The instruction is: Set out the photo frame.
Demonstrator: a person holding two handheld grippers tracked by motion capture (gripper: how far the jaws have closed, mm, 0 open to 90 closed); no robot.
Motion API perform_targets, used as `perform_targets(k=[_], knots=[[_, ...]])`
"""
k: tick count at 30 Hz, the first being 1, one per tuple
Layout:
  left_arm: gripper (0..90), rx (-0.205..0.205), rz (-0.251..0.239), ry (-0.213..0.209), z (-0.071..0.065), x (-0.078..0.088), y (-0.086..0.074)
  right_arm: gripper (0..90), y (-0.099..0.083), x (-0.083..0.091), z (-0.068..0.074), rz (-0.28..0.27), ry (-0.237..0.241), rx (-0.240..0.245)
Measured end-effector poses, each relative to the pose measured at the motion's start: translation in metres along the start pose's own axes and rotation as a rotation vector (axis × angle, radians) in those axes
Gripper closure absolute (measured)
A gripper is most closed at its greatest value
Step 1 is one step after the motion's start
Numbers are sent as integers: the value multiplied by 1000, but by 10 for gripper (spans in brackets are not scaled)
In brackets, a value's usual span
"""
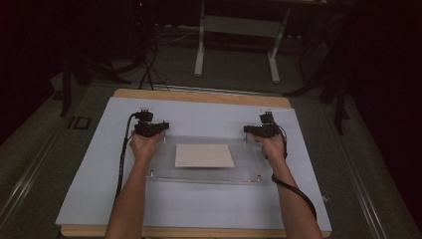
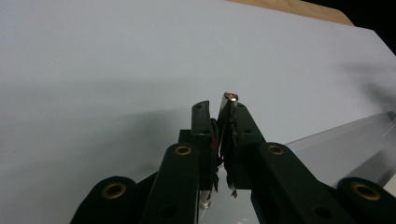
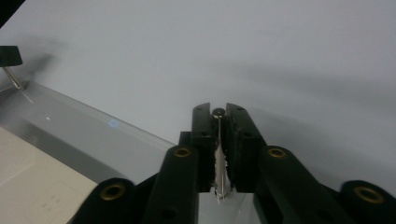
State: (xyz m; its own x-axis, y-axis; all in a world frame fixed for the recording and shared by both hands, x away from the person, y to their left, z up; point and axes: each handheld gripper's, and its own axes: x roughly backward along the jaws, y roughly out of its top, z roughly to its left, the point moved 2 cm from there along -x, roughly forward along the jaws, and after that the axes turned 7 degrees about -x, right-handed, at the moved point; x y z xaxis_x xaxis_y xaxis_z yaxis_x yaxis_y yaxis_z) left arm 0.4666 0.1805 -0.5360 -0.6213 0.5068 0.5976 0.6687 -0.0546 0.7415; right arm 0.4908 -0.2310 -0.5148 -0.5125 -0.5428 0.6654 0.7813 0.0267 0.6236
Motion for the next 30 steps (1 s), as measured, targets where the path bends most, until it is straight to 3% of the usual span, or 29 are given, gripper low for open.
perform_targets(k=[2,7,12,21,22,23,27,30], knots=[[833,8,-2,4,0,-1,0,708,0,8,5,-27,-46,40],[832,10,-3,4,0,-1,0,647,1,25,14,-67,-48,59],[832,11,-3,0,0,-1,0,626,-4,45,32,-76,29,118],[831,13,-8,-12,1,-1,-1,630,-23,56,50,-42,113,162],[831,9,-6,-13,1,-1,-1,647,-23,56,50,-42,113,162],[830,10,-6,-12,1,-1,-1,717,-28,61,56,-34,154,185],[829,23,-6,-14,2,-2,-1,861,-37,68,67,-20,156,213],[828,27,-5,-17,2,-2,-1,898,-47,75,80,2,175,235]])
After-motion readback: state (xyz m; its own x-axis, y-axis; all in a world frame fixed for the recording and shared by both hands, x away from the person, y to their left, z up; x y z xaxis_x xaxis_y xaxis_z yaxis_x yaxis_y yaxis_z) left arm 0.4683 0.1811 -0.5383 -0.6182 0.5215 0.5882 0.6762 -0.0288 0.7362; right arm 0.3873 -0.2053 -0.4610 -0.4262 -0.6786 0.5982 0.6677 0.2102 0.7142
